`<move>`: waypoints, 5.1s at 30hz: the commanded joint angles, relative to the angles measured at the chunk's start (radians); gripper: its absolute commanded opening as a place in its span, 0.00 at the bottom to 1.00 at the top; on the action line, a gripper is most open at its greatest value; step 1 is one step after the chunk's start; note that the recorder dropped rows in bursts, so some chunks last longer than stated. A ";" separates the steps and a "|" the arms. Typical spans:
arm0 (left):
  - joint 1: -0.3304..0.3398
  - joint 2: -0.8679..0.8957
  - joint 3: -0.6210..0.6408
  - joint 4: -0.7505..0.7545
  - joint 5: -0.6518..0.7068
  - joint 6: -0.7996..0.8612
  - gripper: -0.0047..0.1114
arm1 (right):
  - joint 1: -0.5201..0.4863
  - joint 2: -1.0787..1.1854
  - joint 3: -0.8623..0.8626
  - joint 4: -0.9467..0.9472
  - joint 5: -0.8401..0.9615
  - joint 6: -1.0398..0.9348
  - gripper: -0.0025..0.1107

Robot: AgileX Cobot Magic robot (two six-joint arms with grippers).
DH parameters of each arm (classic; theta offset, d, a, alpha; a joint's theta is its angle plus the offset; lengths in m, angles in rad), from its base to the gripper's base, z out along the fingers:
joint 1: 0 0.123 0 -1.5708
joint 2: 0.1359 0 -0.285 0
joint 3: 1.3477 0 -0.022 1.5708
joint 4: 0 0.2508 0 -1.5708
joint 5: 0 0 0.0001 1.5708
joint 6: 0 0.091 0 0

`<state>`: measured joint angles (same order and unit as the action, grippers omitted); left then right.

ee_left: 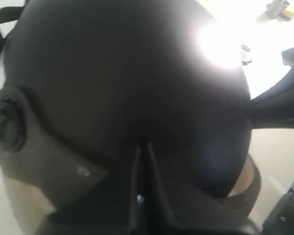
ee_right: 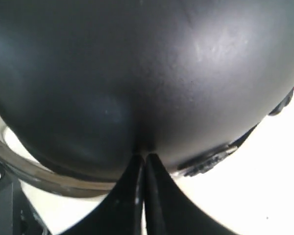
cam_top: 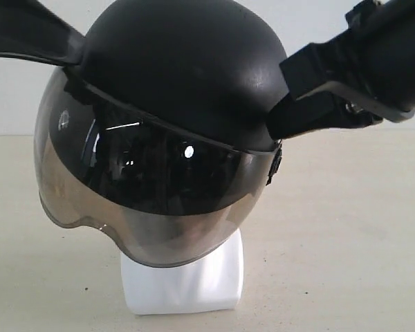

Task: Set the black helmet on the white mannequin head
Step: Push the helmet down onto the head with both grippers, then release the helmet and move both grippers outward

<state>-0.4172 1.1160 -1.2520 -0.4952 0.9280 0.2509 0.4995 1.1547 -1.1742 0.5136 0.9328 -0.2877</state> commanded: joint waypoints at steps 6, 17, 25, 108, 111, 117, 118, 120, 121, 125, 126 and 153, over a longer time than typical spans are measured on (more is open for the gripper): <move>0.001 -0.016 0.007 0.112 0.138 -0.072 0.08 | -0.001 -0.066 0.000 -0.006 -0.083 0.010 0.02; 0.001 -0.081 -0.008 0.082 -0.033 -0.088 0.08 | -0.001 -0.066 0.000 0.033 -0.097 0.004 0.02; 0.001 -0.038 -0.008 0.034 -0.029 -0.062 0.08 | -0.001 -0.066 0.000 0.033 -0.087 0.004 0.02; 0.001 0.047 0.083 -0.001 0.093 0.043 0.08 | -0.001 -0.066 0.000 0.034 -0.039 0.016 0.02; 0.001 0.047 0.085 -0.002 0.097 0.043 0.08 | -0.001 -0.066 0.000 0.034 -0.015 0.023 0.02; 0.001 0.047 0.113 -0.002 0.094 0.038 0.08 | -0.001 -0.066 0.000 0.034 -0.001 0.025 0.02; 0.001 0.047 0.115 -0.002 0.094 0.039 0.08 | -0.001 -0.066 0.000 0.034 0.002 0.025 0.02; 0.001 0.047 0.117 -0.002 0.088 0.039 0.08 | -0.001 -0.064 0.000 0.034 0.011 0.025 0.02; 0.001 0.047 0.117 -0.004 0.086 0.037 0.08 | -0.001 -0.064 0.000 0.034 0.015 0.025 0.02; 0.001 0.047 0.117 -0.004 0.088 0.034 0.08 | -0.001 -0.064 0.046 0.034 0.015 0.025 0.02; 0.001 0.047 0.117 -0.004 0.088 0.034 0.08 | -0.001 -0.064 0.059 0.034 0.011 0.025 0.02; 0.001 -0.070 0.111 -0.001 0.064 0.002 0.08 | -0.001 -0.170 0.092 -0.032 -0.135 0.143 0.02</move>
<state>-0.4134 1.0750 -1.1439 -0.4951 0.9997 0.2774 0.4995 1.0013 -1.0807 0.5244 0.8392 -0.1970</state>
